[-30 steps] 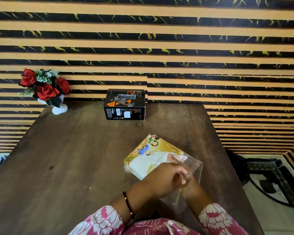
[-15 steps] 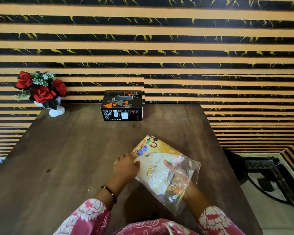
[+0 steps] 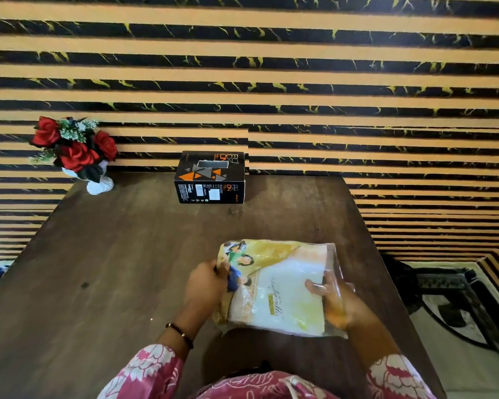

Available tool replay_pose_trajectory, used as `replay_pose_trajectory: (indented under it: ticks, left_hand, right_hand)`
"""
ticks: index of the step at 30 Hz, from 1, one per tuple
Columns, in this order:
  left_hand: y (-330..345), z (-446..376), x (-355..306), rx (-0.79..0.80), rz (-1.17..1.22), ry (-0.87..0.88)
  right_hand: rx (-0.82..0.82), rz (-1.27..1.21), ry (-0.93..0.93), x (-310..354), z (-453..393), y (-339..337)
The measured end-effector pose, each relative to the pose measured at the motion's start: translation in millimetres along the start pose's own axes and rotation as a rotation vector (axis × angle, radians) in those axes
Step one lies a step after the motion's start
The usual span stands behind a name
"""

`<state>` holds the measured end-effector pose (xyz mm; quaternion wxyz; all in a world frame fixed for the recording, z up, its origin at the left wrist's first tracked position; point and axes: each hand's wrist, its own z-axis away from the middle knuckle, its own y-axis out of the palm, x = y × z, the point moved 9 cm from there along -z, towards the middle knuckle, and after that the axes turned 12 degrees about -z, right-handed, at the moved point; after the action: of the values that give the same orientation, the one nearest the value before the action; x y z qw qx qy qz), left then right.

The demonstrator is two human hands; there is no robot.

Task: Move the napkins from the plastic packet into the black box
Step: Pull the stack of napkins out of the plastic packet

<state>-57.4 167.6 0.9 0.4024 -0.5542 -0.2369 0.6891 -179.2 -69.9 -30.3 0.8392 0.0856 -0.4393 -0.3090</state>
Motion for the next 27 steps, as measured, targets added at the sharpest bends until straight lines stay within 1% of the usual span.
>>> replay_pose_trajectory:
  ticks: [2, 5, 6, 9, 11, 15, 17, 18, 19, 21, 23, 24, 26, 27]
  left_hand:
    - [-7.6, -5.5, 14.9, -0.021, -0.106, -0.049]
    - [-16.6, -7.8, 38.9, -0.025, -0.176, -0.134]
    - [-18.3, -8.0, 46.5, -0.029, -0.198, -0.16]
    - [-17.5, -10.4, 60.5, -0.032, -0.264, -0.167]
    - [-19.8, -12.0, 65.0, -0.035, -0.313, -0.171]
    - [-24.5, -12.5, 79.4, -0.026, -0.307, -0.277]
    - [-27.8, -9.1, 74.6, -0.079, -0.332, -0.285]
    - [-30.7, -6.9, 64.0, -0.138, -0.362, -0.221]
    - [-32.8, -4.5, 47.4, -0.207, -0.384, -0.105]
    - [-29.1, 4.5, 7.2, -0.299, -0.382, 0.202]
    - [-14.4, 16.1, -25.3, -0.278, -0.386, 0.462]
    - [-6.5, 21.7, -37.2, -0.24, -0.392, 0.546]
    - [12.3, 29.2, -48.2, -0.17, -0.439, 0.667]
    - [22.1, 29.9, -48.5, -0.131, -0.476, 0.689]
  right_hand:
    - [-0.015, -0.023, -0.033, 9.0, 0.5, -6.2]
    - [-0.101, -0.058, -0.026, 13.3, -2.6, -28.1]
    - [-0.106, -0.075, -0.028, 14.4, -2.2, -32.3]
    - [-0.147, -0.117, -0.057, 16.3, 5.7, -43.6]
    - [-0.174, -0.184, -0.072, 16.0, 9.1, -54.3]
    - [-0.249, -0.444, -0.096, 14.0, 17.7, -70.4]
    - [-0.281, -0.424, -0.188, 14.7, 30.3, -69.5]
    - [-0.293, -0.409, -0.228, 12.9, 38.6, -65.8]
    - [-0.295, -0.427, -0.27, 10.2, 45.6, -60.4]
    - [-0.266, -0.428, -0.309, 1.0, 51.8, -53.8]
    - [-0.308, -0.372, -0.316, -3.6, 42.6, -62.5]
    - [-0.352, -0.438, -0.285, -6.8, 35.9, -69.3]
    - [-0.46, -0.596, -0.201, -16.4, 21.6, -85.9]
    - [-0.477, -0.586, -0.169, -18.1, 17.2, -89.7]
